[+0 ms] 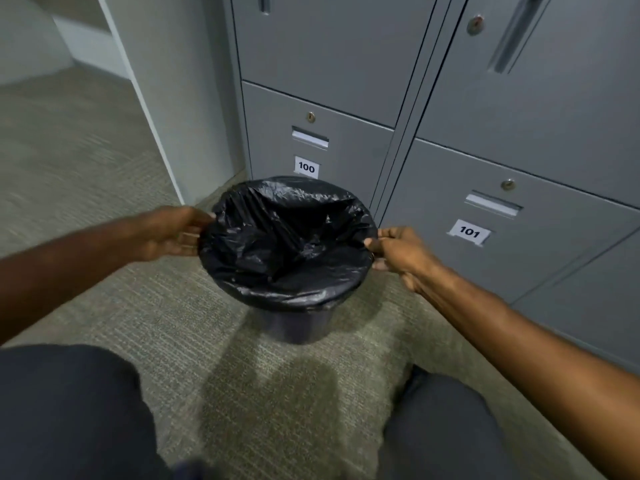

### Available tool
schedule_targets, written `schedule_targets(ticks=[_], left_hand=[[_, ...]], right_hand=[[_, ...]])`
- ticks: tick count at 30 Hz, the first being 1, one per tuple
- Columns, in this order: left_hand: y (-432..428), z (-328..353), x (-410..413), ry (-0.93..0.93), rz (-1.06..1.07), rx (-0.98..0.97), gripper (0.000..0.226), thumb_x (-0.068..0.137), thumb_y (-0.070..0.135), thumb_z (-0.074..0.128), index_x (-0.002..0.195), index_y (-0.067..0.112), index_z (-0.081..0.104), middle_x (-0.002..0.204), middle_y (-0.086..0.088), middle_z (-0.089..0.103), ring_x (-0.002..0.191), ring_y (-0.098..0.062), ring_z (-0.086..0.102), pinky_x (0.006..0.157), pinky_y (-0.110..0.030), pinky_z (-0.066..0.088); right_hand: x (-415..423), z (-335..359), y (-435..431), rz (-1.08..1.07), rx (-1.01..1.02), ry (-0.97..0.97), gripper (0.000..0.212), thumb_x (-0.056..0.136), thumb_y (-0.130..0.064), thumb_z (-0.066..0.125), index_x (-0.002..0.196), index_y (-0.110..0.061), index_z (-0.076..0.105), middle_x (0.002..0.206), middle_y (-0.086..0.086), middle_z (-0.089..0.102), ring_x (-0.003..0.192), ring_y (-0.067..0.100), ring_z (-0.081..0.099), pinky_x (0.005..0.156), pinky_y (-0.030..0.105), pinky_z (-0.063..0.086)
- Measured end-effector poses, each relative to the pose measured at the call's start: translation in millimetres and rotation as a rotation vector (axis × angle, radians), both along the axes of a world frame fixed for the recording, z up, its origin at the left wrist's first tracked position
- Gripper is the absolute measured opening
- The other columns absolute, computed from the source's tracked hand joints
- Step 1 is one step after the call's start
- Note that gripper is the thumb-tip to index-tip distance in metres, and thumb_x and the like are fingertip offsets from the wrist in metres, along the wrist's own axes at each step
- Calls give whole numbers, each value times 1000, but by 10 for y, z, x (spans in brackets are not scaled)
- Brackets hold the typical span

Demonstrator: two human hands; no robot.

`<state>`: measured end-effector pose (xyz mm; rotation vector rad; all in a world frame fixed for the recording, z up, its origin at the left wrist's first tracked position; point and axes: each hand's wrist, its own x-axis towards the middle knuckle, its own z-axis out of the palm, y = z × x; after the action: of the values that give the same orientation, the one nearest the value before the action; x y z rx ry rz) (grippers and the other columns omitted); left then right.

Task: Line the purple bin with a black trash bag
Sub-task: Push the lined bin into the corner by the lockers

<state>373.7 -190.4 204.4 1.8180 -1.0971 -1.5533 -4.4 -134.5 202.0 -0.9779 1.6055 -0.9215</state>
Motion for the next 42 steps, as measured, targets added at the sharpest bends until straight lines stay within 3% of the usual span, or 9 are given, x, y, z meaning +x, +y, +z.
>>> schedule_targets(ticks=[11, 17, 24, 28, 31, 33, 35, 39, 42], left_hand=[[-1067, 828, 774, -92, 198, -114, 22, 101, 30, 49, 87, 20, 62, 89, -1, 63, 81, -19, 62, 72, -33, 51], [-1935, 650, 1395, -154, 222, -92, 8, 92, 22, 57, 88, 19, 64, 91, -2, 64, 80, -19, 62, 70, -33, 51], [-2508, 103, 1782, -186, 247, -35, 11, 92, 9, 57, 86, 17, 63, 92, -3, 60, 81, -19, 58, 73, -31, 50], [-2641, -252, 1840, -177, 247, -60, 15, 88, -3, 53, 91, 7, 63, 101, -6, 62, 82, -18, 58, 84, -32, 51], [-2649, -442, 1836, -180, 290, -145, 16, 84, -7, 52, 84, 5, 64, 111, -13, 63, 79, -19, 58, 69, -27, 50], [-2616, -548, 1817, -172, 288, -177, 16, 87, -2, 55, 98, 2, 66, 127, -20, 63, 86, -24, 62, 74, -28, 51], [-2509, -655, 1780, -273, 228, -251, 52, 96, 18, 62, 143, 1, 49, 154, -22, 48, 123, -35, 59, 97, -30, 45], [-1927, -775, 1548, -717, -94, -712, 70, 103, 52, 47, 158, 13, 28, 164, -19, 32, 153, -33, 30, 122, -40, 24], [-1383, -956, 1405, -870, -281, -814, 75, 105, 58, 28, 165, 18, 10, 175, -4, 8, 162, -19, 1, 130, -40, 8]], right_hand=[[1040, 529, -1325, 2, -123, -168, 15, 93, 3, 62, 102, -8, 58, 94, 17, 61, 78, 22, 64, 50, 27, 59], [1752, 262, -2148, -21, -80, -183, 21, 92, 5, 61, 78, -8, 56, 96, 19, 62, 91, 26, 64, 75, 42, 62], [2301, -314, -2734, -11, -4, -133, 22, 94, 0, 62, 76, -12, 58, 95, 16, 65, 91, 26, 64, 92, 56, 58], [2399, -543, -2841, -2, 23, -134, 3, 95, -1, 61, 96, -3, 63, 103, 17, 67, 96, 27, 66, 95, 57, 56], [2401, -617, -2888, -4, 34, -219, 34, 96, -1, 62, 128, 5, 55, 121, 19, 67, 110, 29, 68, 91, 48, 60], [2376, -625, -2870, 17, 15, -263, 34, 95, 0, 62, 129, 5, 55, 117, 18, 68, 102, 24, 70, 77, 34, 64], [2351, -628, -2817, 42, 8, -282, 36, 96, -3, 62, 131, 4, 54, 120, 16, 67, 104, 23, 69, 78, 32, 62], [2337, -599, -2622, 186, -263, 247, 55, 100, -33, 58, 147, -8, 43, 146, 10, 54, 135, 26, 51, 115, 39, 41], [2401, -643, -2262, 432, -551, 611, 70, 104, -47, 40, 161, -13, 15, 169, 6, 17, 156, 22, 14, 126, 35, 16]])
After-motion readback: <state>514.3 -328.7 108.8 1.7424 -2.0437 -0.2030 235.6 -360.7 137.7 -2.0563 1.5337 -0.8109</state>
